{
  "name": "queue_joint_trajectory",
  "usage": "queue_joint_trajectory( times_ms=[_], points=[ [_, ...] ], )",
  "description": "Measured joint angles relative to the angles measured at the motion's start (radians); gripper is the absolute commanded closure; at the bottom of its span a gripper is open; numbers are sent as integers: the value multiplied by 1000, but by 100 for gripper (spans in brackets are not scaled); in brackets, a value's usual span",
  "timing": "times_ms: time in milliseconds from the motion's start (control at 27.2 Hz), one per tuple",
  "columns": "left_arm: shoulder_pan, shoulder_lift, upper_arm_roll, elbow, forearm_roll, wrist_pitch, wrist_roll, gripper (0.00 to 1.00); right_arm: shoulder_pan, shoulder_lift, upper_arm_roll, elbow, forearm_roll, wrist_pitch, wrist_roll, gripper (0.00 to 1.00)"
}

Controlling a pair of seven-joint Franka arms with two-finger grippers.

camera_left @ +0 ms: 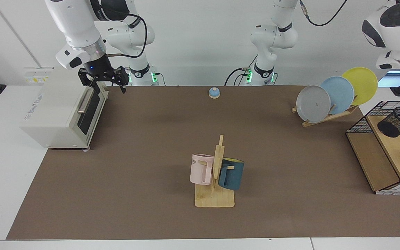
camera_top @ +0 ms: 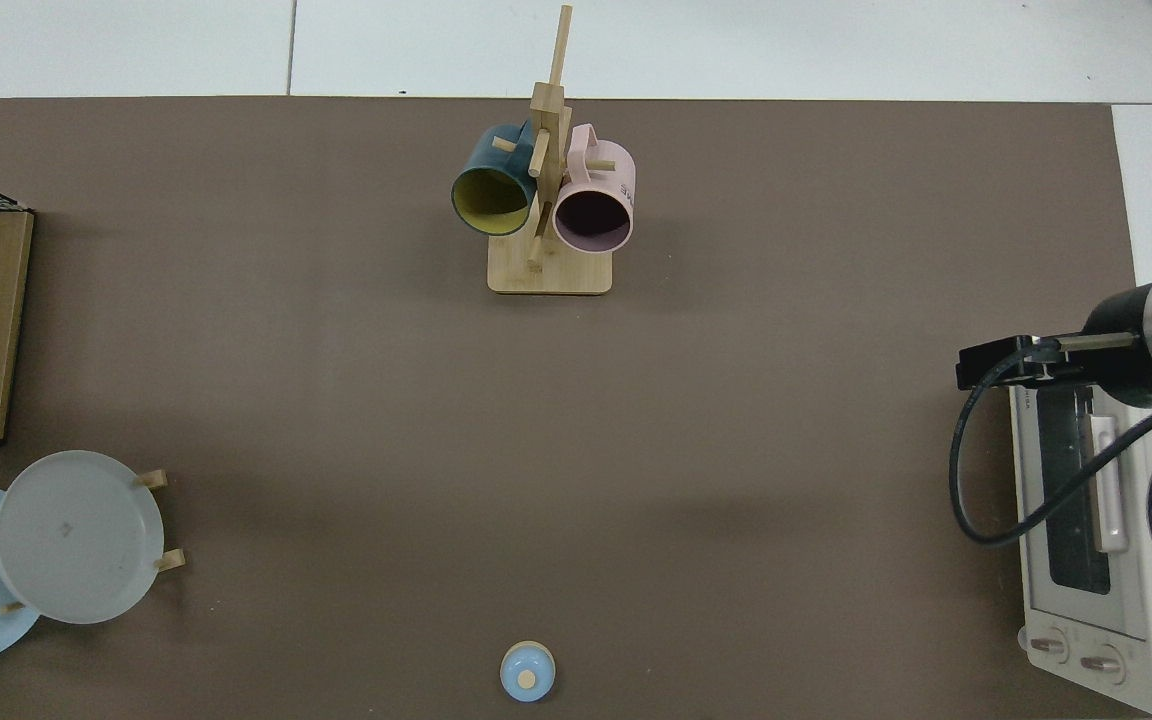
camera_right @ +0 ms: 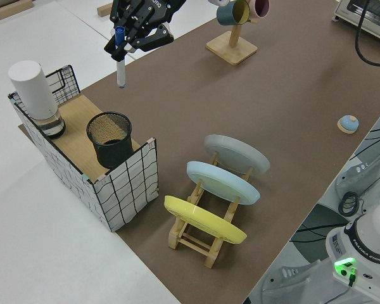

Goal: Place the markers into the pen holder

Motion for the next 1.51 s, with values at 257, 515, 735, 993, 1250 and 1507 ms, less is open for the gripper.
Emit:
queue_joint_trajectory(
  times_ms=[257, 515, 735, 993, 1250, 1507],
  points=[
    [21, 69, 31, 15, 21, 21, 14, 100, -4, 0, -2, 2, 4, 0, 1, 0],
    [31, 119, 33, 35, 34, 21, 14, 100, -13, 0, -3, 2, 13, 0, 1, 0],
    [32, 157, 35, 41, 55, 17, 18, 100, -13, 0, -3, 2, 14, 0, 1, 0],
    [45, 261, 40, 89, 63, -41, 18, 100, -13, 0, -3, 2, 14, 0, 1, 0],
    [44, 296, 41, 115, 72, -130, 18, 0, -13, 0, -3, 2, 14, 0, 1, 0],
    [41, 296, 39, 122, 102, -212, 18, 0, -13, 0, -3, 2, 14, 0, 1, 0]
  ],
)
